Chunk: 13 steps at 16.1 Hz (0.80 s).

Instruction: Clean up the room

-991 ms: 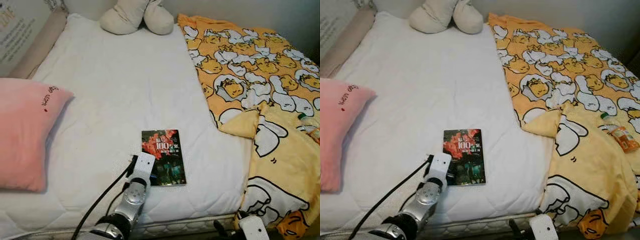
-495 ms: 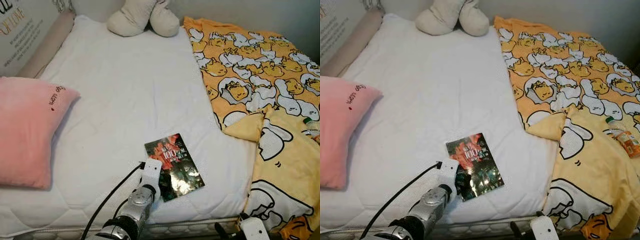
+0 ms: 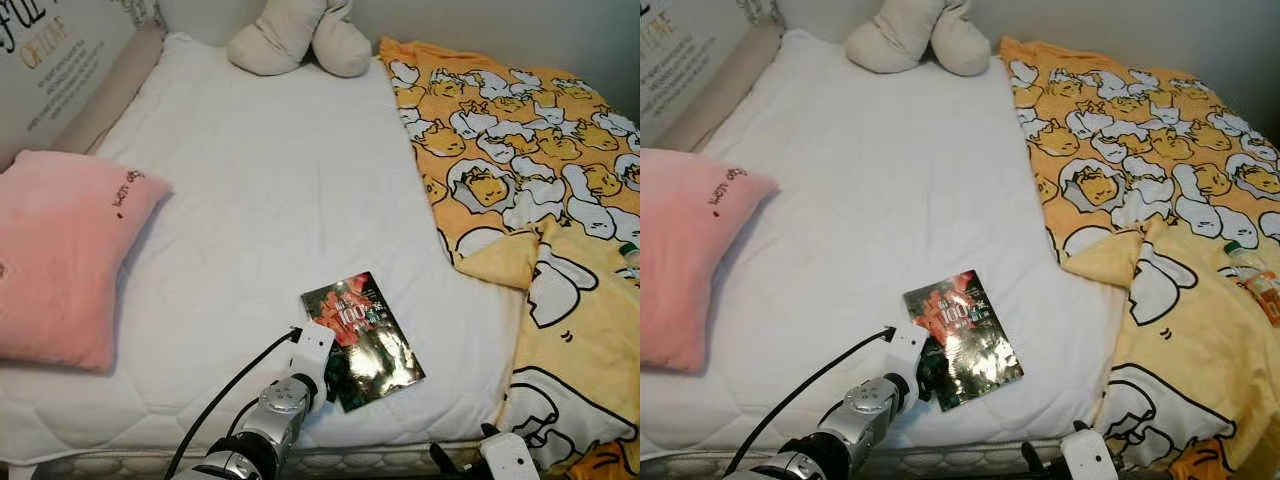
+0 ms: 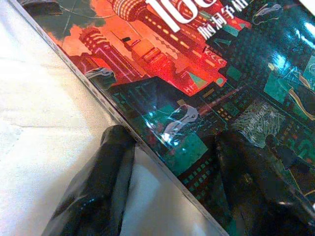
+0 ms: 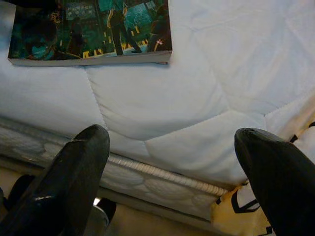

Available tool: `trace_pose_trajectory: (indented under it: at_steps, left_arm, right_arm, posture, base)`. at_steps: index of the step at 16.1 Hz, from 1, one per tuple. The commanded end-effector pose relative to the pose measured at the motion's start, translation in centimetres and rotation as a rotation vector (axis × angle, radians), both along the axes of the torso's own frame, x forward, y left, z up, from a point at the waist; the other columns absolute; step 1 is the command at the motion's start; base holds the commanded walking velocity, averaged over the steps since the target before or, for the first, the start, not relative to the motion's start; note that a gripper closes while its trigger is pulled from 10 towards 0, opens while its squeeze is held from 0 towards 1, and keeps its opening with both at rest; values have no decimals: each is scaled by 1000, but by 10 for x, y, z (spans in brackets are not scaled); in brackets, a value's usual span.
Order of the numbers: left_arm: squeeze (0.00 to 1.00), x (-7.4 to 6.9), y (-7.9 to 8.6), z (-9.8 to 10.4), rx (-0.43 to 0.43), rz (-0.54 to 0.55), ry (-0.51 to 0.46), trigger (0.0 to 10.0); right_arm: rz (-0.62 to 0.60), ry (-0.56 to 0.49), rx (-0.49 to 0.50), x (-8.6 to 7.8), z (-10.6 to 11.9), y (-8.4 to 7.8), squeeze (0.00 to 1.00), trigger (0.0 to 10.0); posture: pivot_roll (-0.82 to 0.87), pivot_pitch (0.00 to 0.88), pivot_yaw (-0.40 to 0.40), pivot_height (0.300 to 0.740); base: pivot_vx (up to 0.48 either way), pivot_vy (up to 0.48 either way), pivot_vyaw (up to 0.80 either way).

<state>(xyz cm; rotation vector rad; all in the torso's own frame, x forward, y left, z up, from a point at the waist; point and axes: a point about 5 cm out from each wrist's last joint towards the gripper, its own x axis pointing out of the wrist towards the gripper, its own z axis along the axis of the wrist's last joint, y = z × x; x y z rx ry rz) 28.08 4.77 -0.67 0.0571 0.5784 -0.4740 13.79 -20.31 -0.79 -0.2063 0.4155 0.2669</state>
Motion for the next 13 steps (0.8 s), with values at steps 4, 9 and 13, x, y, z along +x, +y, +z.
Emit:
trace_pose_trajectory:
  at_steps: [4,9,13]
  left_arm:
    - [0,-9,-14,-5,40,-72,37,0]
    - [0,6,-17,12,-1,-51,-65,0]
    - [0,22,-20,33,-144,11,-128,0]
  right_arm:
    - [-23,26,-25,-5,-4,-6,0,10000]
    - [-28,19,-21,-3,-3,-4,0,10000]
    - [-32,5,-17,1,-1,-2,0,10000]
  posture:
    - [-146,122,-90,731]
    - [-136,129,-89,731]
    - [-127,132,-86,731]
  base:
    - [0,0,0]
    - [0,0,0]
    - [0,0,0]
